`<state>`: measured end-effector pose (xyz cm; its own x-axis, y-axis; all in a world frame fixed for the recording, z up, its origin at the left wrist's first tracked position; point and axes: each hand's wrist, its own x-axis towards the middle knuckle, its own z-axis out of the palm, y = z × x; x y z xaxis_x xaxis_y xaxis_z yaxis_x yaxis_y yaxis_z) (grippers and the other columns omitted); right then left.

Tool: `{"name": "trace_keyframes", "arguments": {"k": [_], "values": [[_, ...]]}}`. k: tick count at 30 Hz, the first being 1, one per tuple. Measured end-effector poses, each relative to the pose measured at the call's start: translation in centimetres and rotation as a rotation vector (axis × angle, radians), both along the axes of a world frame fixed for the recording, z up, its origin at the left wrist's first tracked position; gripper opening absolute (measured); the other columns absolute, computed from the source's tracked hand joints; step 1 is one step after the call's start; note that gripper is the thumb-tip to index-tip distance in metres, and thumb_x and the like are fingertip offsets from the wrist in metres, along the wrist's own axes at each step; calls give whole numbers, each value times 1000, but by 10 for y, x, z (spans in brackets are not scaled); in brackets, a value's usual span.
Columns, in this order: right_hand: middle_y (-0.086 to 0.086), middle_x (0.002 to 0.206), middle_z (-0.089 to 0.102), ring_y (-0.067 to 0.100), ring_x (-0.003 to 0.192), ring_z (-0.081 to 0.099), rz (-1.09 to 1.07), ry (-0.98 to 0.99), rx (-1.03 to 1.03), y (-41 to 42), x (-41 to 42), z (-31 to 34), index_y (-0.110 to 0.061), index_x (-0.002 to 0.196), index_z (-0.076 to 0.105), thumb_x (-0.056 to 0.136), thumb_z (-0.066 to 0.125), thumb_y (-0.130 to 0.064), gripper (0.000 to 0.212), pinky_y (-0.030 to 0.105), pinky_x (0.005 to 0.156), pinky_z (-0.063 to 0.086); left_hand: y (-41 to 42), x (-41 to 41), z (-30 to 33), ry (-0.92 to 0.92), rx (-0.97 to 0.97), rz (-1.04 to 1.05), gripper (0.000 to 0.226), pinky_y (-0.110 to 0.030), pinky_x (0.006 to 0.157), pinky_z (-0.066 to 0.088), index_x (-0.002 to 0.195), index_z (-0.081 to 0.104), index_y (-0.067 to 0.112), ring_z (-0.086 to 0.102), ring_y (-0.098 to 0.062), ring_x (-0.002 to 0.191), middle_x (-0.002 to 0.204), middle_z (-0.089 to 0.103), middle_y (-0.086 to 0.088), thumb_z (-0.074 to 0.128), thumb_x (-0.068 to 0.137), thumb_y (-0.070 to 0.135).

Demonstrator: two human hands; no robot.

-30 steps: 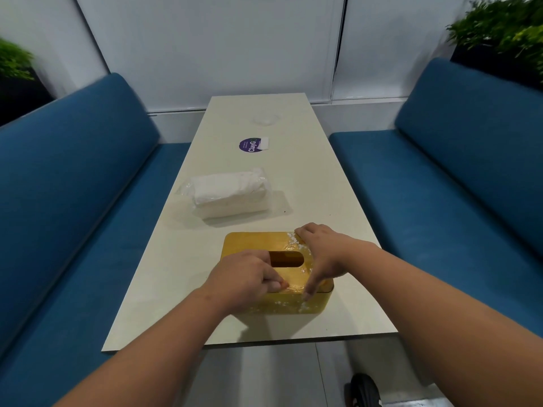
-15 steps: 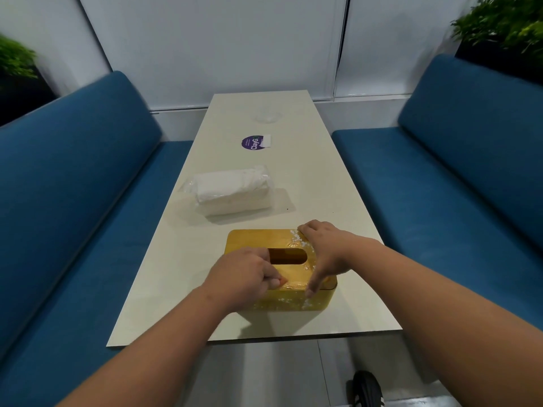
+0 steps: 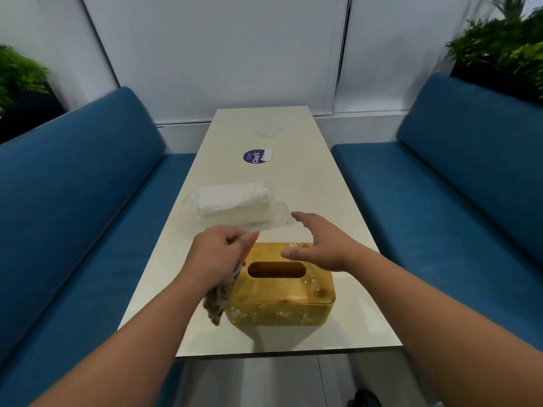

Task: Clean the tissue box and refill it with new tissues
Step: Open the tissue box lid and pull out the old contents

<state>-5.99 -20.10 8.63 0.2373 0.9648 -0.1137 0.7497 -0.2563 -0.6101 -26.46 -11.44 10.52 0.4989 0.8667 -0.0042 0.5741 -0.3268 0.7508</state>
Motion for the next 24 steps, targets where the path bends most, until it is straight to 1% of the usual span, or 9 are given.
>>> {"name": "trace_keyframes", "arguments": {"k": [2, 5, 7, 9, 10, 13, 15, 19, 24], "values": [[-1, 143, 50, 16, 125, 50, -30, 220, 139, 7, -17, 16, -24, 145, 40, 90, 58, -52, 64, 34, 101, 45, -5, 20, 13, -276, -172, 175, 28, -35, 76, 57, 91, 72, 29, 69, -16, 77, 79, 72, 3, 51, 95, 48], [-1, 126, 62, 19, 112, 60, -4, 413, 215, 16, -35, 39, -27, 138, 49, 94, 46, -58, 54, 41, 97, 50, -16, 50, 32, -641, -625, 258, 31, -41, 80, 58, 106, 69, 24, 69, -22, 92, 95, 73, -4, 45, 99, 43], [-4, 118, 62, 17, 105, 60, 3, 275, 229, 17, -34, 57, -24, 137, 48, 95, 41, -59, 55, 35, 93, 50, -20, 61, 42, -787, -765, 242, 28, -39, 79, 59, 113, 66, 20, 68, -27, 101, 105, 72, -8, 48, 100, 37], [-5, 106, 60, 16, 96, 58, 13, 11, 201, 17, -26, 69, -23, 132, 48, 93, 43, -61, 55, 29, 81, 46, -23, 65, 50, -909, -871, 209, 29, -26, 55, 58, 115, 64, 12, 67, -29, 101, 107, 70, -12, 47, 101, 32], [-4, 103, 59, 17, 93, 57, 21, -82, 180, 17, -22, 74, -23, 129, 49, 91, 47, -62, 55, 28, 77, 44, -23, 66, 53, -945, -909, 183, 32, -25, 51, 56, 116, 62, 10, 67, -31, 101, 108, 69, -15, 46, 101, 33], [2, 106, 54, 17, 91, 53, -27, -206, 129, 21, -8, 77, -21, 126, 51, 88, 57, -58, 53, 28, 77, 40, -27, 71, 58, -987, -938, 85, 34, -43, 76, 60, 110, 60, 7, 69, -28, 95, 103, 69, -15, 41, 102, 35], [3, 106, 53, 16, 89, 51, -76, -228, 147, 19, -1, 78, -20, 122, 55, 90, 60, -48, 43, 28, 76, 40, -28, 73, 55, -978, -934, 30, 29, -47, 85, 56, 109, 59, 6, 66, -27, 93, 101, 67, -14, 43, 102, 29], [-6, 111, 54, 16, 99, 53, -81, -96, 159, 9, 8, 77, -25, 137, 46, 94, 58, -43, 48, 29, 84, 45, -19, 75, 46, -774, -762, 72, 34, -46, 81, 58, 127, 46, 11, 67, -29, 98, 117, 59, -11, 56, 97, 25], [-2, 106, 60, 10, 86, 54, -52, -36, 101, 9, 13, 62, -26, 133, 47, 100, 49, -34, 35, 26, 75, 45, -14, 83, 33, -646, -683, -27, 26, -37, 81, 58, 121, 57, 3, 69, -28, 90, 106, 67, -17, 57, 96, 10]]}}
